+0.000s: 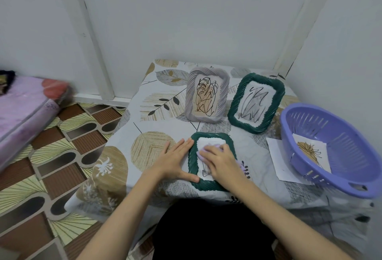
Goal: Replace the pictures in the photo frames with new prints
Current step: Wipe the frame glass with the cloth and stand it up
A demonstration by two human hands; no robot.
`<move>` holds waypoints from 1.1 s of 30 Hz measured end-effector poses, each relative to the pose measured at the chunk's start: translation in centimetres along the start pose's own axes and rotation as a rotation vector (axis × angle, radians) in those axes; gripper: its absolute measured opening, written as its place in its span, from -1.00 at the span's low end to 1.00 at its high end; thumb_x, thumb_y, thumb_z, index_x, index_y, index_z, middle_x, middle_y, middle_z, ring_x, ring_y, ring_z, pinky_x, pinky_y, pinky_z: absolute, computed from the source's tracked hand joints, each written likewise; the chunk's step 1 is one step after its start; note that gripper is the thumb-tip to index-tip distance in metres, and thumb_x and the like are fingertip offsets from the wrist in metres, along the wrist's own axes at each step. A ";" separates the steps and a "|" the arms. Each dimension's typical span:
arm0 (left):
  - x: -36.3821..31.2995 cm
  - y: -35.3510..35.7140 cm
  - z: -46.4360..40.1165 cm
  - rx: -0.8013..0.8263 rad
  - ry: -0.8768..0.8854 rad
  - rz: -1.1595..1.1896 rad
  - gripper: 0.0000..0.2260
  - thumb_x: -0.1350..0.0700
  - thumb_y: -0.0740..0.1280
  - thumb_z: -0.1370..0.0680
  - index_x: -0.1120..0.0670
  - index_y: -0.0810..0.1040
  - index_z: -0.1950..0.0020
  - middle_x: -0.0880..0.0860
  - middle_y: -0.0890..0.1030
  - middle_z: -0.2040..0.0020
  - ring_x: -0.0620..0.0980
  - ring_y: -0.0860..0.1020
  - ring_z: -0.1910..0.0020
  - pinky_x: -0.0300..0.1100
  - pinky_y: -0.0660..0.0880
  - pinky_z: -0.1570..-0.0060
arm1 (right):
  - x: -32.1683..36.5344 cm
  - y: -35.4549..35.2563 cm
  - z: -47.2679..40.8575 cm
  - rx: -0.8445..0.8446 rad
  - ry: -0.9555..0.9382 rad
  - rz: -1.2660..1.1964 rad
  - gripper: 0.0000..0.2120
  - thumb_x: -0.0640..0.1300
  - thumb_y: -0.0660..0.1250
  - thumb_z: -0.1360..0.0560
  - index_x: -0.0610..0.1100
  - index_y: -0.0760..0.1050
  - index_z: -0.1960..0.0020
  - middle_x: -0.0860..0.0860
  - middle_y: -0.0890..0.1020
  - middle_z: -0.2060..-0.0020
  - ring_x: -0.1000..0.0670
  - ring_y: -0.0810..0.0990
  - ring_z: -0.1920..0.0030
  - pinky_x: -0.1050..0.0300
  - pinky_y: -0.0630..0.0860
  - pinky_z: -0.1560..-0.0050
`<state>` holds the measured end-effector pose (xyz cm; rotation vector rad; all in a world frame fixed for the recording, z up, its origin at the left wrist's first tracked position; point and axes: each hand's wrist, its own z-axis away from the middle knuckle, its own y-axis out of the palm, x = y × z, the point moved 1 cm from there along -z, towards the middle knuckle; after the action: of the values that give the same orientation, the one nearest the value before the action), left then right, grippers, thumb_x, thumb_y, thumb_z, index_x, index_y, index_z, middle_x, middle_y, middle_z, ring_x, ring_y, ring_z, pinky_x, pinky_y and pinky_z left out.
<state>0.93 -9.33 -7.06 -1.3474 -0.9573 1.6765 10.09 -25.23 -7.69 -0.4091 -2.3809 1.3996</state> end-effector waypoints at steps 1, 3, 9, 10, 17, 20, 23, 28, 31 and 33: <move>0.1 0.0 0.0 -0.001 0.000 0.002 0.20 -0.63 -0.01 0.00 -0.08 -0.21 -0.51 -0.17 -0.15 -0.53 -0.32 -0.24 -0.39 0.02 -0.32 -0.46 | -0.4 -0.5 0.6 -0.009 -0.065 0.015 -0.84 -0.13 0.33 -0.43 -0.05 0.60 0.01 0.08 0.64 0.04 -0.09 0.44 0.26 0.16 0.35 0.13; 0.1 0.0 -0.1 0.002 0.002 0.010 0.20 -0.63 0.01 0.00 -0.08 -0.21 -0.51 -0.17 -0.14 -0.53 -0.32 -0.24 -0.39 0.02 -0.32 -0.46 | -1.4 -1.0 0.3 0.016 -0.074 0.070 -0.79 -0.18 0.47 -0.32 -0.04 0.61 0.05 0.07 0.65 0.07 -0.08 0.46 0.26 0.19 0.39 0.15; -0.3 -0.2 0.2 0.006 0.001 0.018 0.13 -0.54 0.12 -0.09 -0.07 -0.20 -0.51 -0.15 -0.13 -0.54 -0.28 -0.21 -0.43 0.02 -0.33 -0.46 | 0.6 0.7 -2.7 0.007 0.107 0.117 -0.76 -0.24 0.51 -0.24 -0.07 0.58 0.13 0.04 0.63 0.19 -0.08 0.46 0.28 0.11 0.43 0.34; -0.3 -0.2 0.2 0.004 0.000 0.022 0.12 -0.54 0.12 -0.10 -0.07 -0.20 -0.51 -0.14 -0.14 -0.54 -0.27 -0.21 -0.45 0.02 -0.33 -0.46 | 0.7 0.6 -1.9 0.008 0.067 0.110 -0.78 -0.22 0.49 -0.27 -0.07 0.57 0.11 0.04 0.62 0.18 -0.08 0.46 0.26 0.11 0.44 0.33; -0.4 -0.3 0.4 0.022 -0.012 0.008 0.09 -0.49 0.25 -0.19 -0.06 -0.21 -0.51 -0.15 -0.15 -0.53 -0.26 -0.23 -0.45 0.00 -0.35 -0.45 | -1.5 -0.9 -1.9 0.130 0.012 0.144 -0.75 -0.14 0.44 -0.39 0.02 0.57 -0.06 0.08 0.60 0.01 -0.07 0.42 0.13 0.12 0.41 0.19; -0.4 -0.2 0.3 0.006 -0.013 0.014 0.09 -0.48 0.27 -0.19 -0.06 -0.19 -0.51 -0.15 -0.13 -0.53 -0.26 -0.21 -0.46 0.00 -0.34 -0.44 | 0.2 0.1 -2.8 0.184 0.128 0.027 -0.73 -0.12 0.15 -0.59 -0.04 0.48 -0.24 0.04 0.50 -0.21 -0.14 0.35 -0.04 0.03 0.37 -0.06; -0.2 -0.1 0.2 -0.006 -0.009 0.023 0.12 -0.53 0.15 -0.10 -0.07 -0.17 -0.52 -0.15 -0.12 -0.54 -0.27 -0.20 -0.45 -0.01 -0.34 -0.43 | 0.8 -0.7 0.3 0.058 0.018 -0.084 -0.78 -0.27 0.34 -0.44 -0.09 0.58 -0.05 0.01 0.62 -0.02 -0.16 0.44 0.14 -0.01 0.51 0.16; -0.5 -0.3 0.2 0.010 -0.013 0.016 0.12 -0.53 0.17 -0.11 -0.06 -0.17 -0.52 -0.14 -0.13 -0.54 -0.25 -0.20 -0.46 -0.01 -0.35 -0.42 | -2.3 -2.2 2.7 0.100 -0.141 -0.034 -0.70 -0.31 0.41 -0.33 -0.01 0.60 0.00 0.07 0.64 0.03 -0.03 0.38 0.23 0.14 0.45 0.19; -0.7 -0.3 0.4 0.008 -0.033 0.013 0.04 -0.40 0.33 -0.27 -0.05 -0.17 -0.52 -0.14 -0.13 -0.53 -0.22 -0.20 -0.48 -0.01 -0.35 -0.43 | -1.8 -1.7 0.4 0.021 0.049 -0.047 -0.85 -0.11 0.31 -0.45 -0.05 0.64 0.05 0.03 0.67 0.08 -0.10 0.44 0.24 0.03 0.52 0.26; -0.7 -0.3 0.5 -0.004 -0.036 0.027 0.01 -0.36 0.35 -0.30 -0.05 -0.16 -0.52 -0.15 -0.12 -0.54 -0.21 -0.19 -0.49 -0.01 -0.34 -0.45 | 0.0 -1.0 0.9 0.059 0.053 -0.073 -0.79 -0.22 0.28 -0.46 -0.05 0.61 -0.02 0.03 0.65 -0.01 -0.15 0.47 0.16 -0.04 0.54 0.18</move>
<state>0.54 -9.87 -6.43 -1.3423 -0.9682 1.7250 9.59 -26.38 -7.16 -0.3364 -2.2830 1.4044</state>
